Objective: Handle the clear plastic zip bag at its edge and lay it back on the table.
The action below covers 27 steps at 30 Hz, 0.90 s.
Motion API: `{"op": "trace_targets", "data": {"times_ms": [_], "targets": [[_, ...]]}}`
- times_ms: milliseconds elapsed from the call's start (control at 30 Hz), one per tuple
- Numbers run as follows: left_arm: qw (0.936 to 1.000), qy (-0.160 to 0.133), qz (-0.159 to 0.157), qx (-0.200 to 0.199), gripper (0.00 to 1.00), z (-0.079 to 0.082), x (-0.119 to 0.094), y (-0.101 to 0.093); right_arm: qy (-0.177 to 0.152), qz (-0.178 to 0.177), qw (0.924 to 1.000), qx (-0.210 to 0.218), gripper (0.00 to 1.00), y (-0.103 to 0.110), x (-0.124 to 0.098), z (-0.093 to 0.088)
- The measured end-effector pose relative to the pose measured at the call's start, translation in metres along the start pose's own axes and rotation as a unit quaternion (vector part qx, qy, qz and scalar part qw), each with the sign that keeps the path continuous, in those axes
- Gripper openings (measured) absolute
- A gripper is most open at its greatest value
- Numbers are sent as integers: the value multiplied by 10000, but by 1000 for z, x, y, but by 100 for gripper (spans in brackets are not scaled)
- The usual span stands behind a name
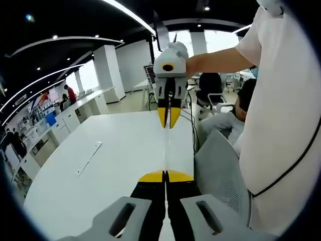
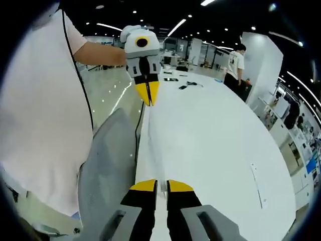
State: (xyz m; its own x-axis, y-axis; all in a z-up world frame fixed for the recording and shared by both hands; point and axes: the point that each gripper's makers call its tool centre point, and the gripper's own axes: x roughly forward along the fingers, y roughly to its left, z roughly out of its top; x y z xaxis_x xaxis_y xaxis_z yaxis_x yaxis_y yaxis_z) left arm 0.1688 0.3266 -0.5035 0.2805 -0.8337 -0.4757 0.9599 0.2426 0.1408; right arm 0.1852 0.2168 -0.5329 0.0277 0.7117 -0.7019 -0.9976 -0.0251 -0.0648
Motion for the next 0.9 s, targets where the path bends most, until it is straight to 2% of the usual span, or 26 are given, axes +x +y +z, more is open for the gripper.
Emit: {"op": "trace_targets", "data": {"times_ms": [333,500,900], "targets": [[9987,71,18,499,0,0,4,-5,-428,76,9988,246,6,-3,1,29],[9975,49,51,706,0,2,4,-6,-445,112,9984,325,5,-8,7,34],[9958,61,30,918,0,6,6,-12,-263,436,9982,307,3,0,24,37]]}}
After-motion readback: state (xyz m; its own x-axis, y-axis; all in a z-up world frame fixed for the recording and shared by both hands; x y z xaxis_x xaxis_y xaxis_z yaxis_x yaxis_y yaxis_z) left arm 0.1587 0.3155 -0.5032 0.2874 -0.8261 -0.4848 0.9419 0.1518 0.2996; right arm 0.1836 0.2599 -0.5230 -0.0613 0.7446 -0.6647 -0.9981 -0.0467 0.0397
